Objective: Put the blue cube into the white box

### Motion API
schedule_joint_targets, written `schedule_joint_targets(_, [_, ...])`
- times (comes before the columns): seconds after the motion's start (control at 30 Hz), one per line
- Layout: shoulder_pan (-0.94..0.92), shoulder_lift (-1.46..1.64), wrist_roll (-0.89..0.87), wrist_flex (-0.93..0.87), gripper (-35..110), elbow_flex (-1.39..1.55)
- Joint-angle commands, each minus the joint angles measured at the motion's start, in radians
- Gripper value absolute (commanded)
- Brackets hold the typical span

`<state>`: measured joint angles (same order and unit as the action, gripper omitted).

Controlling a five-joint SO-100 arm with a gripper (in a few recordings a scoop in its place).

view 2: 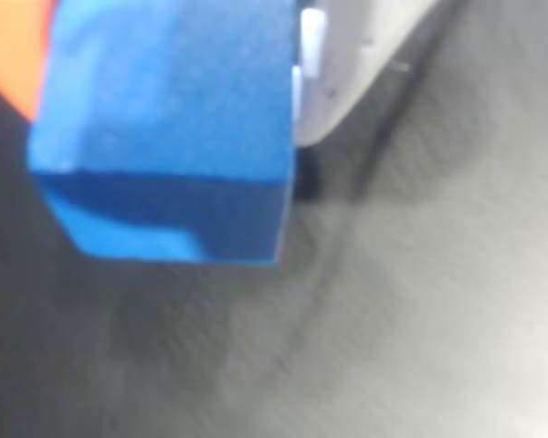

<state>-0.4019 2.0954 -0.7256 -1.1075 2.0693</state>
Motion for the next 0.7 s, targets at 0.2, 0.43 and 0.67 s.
schedule_joint_targets(0.2, [-0.321,0.126,-0.052,-0.083,0,-0.006])
schedule_joint_targets(0.43, [-0.465,0.245,-0.109,-0.161,0,0.055])
schedule_joint_targets(0.67, [-0.538,0.466,-0.213,-0.273,0,0.178])
